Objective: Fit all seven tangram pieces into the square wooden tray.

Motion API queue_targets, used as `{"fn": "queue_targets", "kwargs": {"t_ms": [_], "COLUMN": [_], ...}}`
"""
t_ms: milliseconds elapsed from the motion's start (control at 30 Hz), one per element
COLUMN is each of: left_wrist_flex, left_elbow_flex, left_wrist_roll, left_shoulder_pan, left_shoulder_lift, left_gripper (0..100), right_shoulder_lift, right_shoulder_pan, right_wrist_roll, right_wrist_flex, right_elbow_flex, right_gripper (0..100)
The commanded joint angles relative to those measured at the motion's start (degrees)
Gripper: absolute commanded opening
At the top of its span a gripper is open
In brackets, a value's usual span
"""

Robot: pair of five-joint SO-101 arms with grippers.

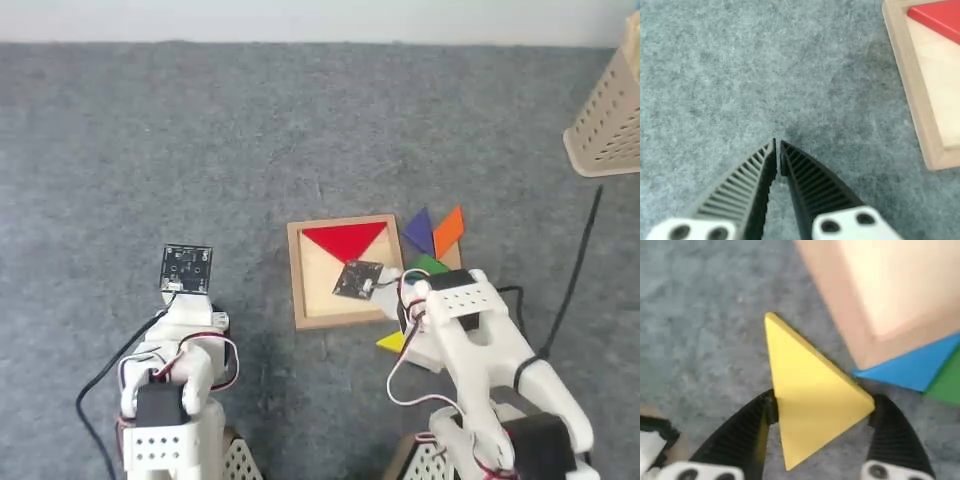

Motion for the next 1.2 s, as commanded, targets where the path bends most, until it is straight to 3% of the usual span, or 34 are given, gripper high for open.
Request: {"fn": "queue_targets", "kwargs": {"t_ms": [0,167,533,800,933,1167], "left_wrist_flex": [0.4,0.4,0.4,0.4,0.4,0.4], "left_elbow_flex": [-0.6,-0.6,-0.6,-0.6,-0.6,-0.6], "left_wrist_roll": [-0.2,-0.2,-0.2,-0.2,-0.2,-0.2], "left_shoulder_pan": [0.3,0.3,0.3,0.3,0.3,0.3], "left_shoulder_lift": [-1.1,-1.1,-1.1,-1.1,-1.1,-1.1], "left_gripper": [2,2,2,2,2,2], "right_shoulder_lift": [1.9,1.9,1.8,-2.9,-7.6,-12.5], "right_shoulder_pan": [0.6,0.7,0.2,-0.2,-4.3,-7.3], "right_wrist_roll": [-4.3,-8.6,-19.7,-19.3,-16.4,-11.9], "right_wrist_flex": [-1.5,-1.4,11.1,12.6,14.5,16.4], "right_elbow_flex": [-2.1,-3.2,-15.8,-14.8,-10.9,-6.4], "right_gripper": [16.2,15.9,15.8,16.2,16.5,31.8]}}
